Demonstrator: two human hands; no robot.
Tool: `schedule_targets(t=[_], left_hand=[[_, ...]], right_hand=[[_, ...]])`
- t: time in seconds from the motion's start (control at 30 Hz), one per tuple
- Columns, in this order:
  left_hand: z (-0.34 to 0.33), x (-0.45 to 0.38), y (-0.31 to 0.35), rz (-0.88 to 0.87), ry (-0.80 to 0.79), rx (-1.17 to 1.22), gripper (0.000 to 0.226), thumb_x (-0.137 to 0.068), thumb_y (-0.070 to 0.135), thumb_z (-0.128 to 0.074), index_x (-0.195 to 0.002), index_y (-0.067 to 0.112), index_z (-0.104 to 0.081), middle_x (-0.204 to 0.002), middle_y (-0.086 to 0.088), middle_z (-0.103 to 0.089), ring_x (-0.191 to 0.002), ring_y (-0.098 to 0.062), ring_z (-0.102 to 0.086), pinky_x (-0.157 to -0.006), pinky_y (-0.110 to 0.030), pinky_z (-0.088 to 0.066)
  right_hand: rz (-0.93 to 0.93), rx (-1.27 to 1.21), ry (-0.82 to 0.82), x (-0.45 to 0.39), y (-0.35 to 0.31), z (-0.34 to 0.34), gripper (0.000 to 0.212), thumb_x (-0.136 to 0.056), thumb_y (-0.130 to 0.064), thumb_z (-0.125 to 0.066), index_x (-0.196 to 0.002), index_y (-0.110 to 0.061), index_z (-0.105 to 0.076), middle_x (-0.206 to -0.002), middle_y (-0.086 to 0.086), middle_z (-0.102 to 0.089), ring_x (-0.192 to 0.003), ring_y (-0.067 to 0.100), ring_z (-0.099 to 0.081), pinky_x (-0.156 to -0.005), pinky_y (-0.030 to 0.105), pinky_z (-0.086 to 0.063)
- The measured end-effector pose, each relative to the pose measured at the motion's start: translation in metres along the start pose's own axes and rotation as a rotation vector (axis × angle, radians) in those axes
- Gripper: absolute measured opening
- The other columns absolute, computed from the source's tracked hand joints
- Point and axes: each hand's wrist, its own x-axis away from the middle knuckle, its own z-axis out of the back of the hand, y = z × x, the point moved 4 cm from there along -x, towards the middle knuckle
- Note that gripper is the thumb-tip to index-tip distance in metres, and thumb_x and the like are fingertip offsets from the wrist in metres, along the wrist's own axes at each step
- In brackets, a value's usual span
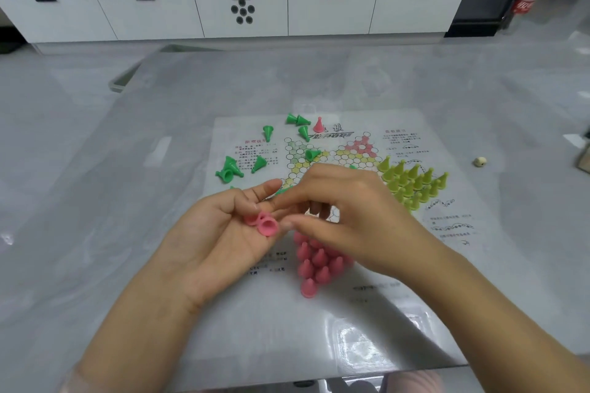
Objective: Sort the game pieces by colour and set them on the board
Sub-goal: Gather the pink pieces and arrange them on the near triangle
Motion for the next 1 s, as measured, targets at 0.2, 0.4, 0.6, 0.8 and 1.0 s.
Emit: schedule_targets(t=[0.2,0.4,0.6,0.8,1.0], left_hand=[[0.000,0.003,0.001,0.003,0.000,-0.091,0.041,-0.063,0.002,-0.038,-0.101,0.004,-0.053,-0.074,-0.004,-0.040,-0.062,-0.019,-0.047,-0.040,-0.026,-0.045],[0.003,0.000,0.002,-0.037,0.012,-0.072,0.041,-0.060,-0.001,-0.039,-0.099,0.002,-0.053,-0.091,-0.016,-0.057,-0.084,-0.029,-0.058,-0.071,-0.034,-0.052],[0.005,-0.003,0.003,-0.085,0.071,-0.098,0.048,-0.058,-0.011,-0.033,-0.100,0.001,-0.050,-0.071,-0.021,-0.068,-0.063,-0.027,-0.068,-0.056,-0.035,-0.056],[0.016,-0.006,0.003,-0.092,0.203,-0.169,0.041,-0.065,-0.016,-0.032,-0.095,0.001,-0.055,-0.081,-0.018,-0.071,-0.064,-0.024,-0.068,-0.055,-0.028,-0.056],[0.017,-0.001,0.012,-0.188,0.320,-0.398,0.031,-0.066,-0.008,-0.037,-0.085,0.006,-0.056,-0.060,-0.004,-0.065,-0.042,-0.009,-0.043,-0.035,-0.016,-0.032]], right_hand=[[-0.010,0.045,-0.043,-0.006,-0.008,-0.018,0.016,-0.076,-0.031,-0.070,-0.084,-0.017,-0.067,-0.074,-0.015,-0.048,-0.068,0.001,-0.045,-0.063,0.022,-0.043],[-0.094,0.002,-0.086,-0.004,-0.004,-0.019,0.007,-0.082,-0.020,-0.061,-0.087,-0.015,-0.058,-0.070,-0.015,-0.049,-0.065,-0.008,-0.052,-0.055,0.007,-0.038],[-0.086,0.030,-0.123,0.000,0.002,-0.021,0.011,-0.079,-0.012,-0.058,-0.085,-0.021,-0.061,-0.081,-0.015,-0.048,-0.067,-0.001,-0.053,-0.062,0.017,-0.048],[-0.175,-0.031,0.058,-0.001,0.020,0.002,0.019,-0.082,-0.013,-0.061,-0.096,-0.024,-0.068,-0.079,-0.005,-0.061,-0.070,0.007,-0.058,-0.068,0.023,-0.050],[-0.381,-0.122,0.104,0.009,0.045,0.020,0.012,-0.080,-0.016,-0.066,-0.078,-0.027,-0.062,-0.070,-0.015,-0.067,-0.069,-0.006,-0.063,-0.063,0.008,-0.048]])
